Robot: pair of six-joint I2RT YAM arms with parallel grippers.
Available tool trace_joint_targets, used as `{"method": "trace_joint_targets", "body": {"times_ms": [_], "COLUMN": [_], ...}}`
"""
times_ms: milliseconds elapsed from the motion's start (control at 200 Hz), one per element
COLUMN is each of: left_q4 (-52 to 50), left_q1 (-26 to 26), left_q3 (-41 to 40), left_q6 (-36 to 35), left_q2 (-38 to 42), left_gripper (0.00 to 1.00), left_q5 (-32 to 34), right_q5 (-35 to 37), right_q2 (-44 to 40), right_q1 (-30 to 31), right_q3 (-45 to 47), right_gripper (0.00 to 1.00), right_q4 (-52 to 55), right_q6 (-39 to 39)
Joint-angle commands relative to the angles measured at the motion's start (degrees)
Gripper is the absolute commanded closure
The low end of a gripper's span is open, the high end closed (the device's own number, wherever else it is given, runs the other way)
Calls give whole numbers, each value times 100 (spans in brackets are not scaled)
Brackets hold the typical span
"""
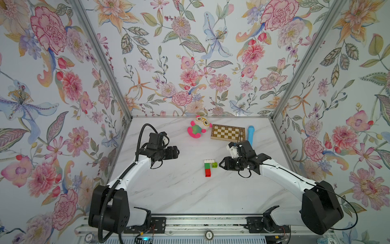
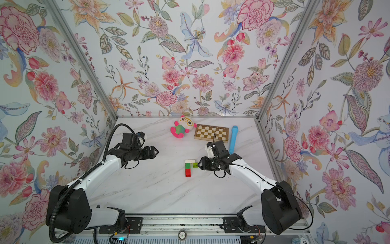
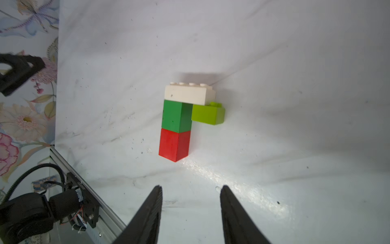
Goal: Assemble the letter r with lego
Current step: Adjust the lego brick at the center of the board.
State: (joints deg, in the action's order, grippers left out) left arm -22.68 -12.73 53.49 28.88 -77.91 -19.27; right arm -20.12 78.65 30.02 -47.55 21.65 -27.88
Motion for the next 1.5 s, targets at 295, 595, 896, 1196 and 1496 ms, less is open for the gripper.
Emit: {"method": "trace_joint_targets", "body": {"times_ms": [295,595,896,1196,1496], "left_q4": [-32,-174,-450,-478,3450], "left_q1": [103,338,500,666,726], "left_q3": [162,-10,12,168,-2103], "left_q6": [-152,-274,-468,-757,-1855], "left_q2": [126,376,513,684,2169], "left_gripper": [14,14,14,6,1], "left_q5": [-24,-85,-113,714,3916], "right_q5": [333,358,285,910,3782], "right_q2": [794,1428,1708,434,-1336], "right_q1": [526,856,938,744,-812], "right_q3": [141,-87,-221,-304,37], "right_gripper": [62,63,63,13,1], "right_q4": [-679,-913,-1073,200,384], "right_q6": [-437,-544,-579,-92,714]}}
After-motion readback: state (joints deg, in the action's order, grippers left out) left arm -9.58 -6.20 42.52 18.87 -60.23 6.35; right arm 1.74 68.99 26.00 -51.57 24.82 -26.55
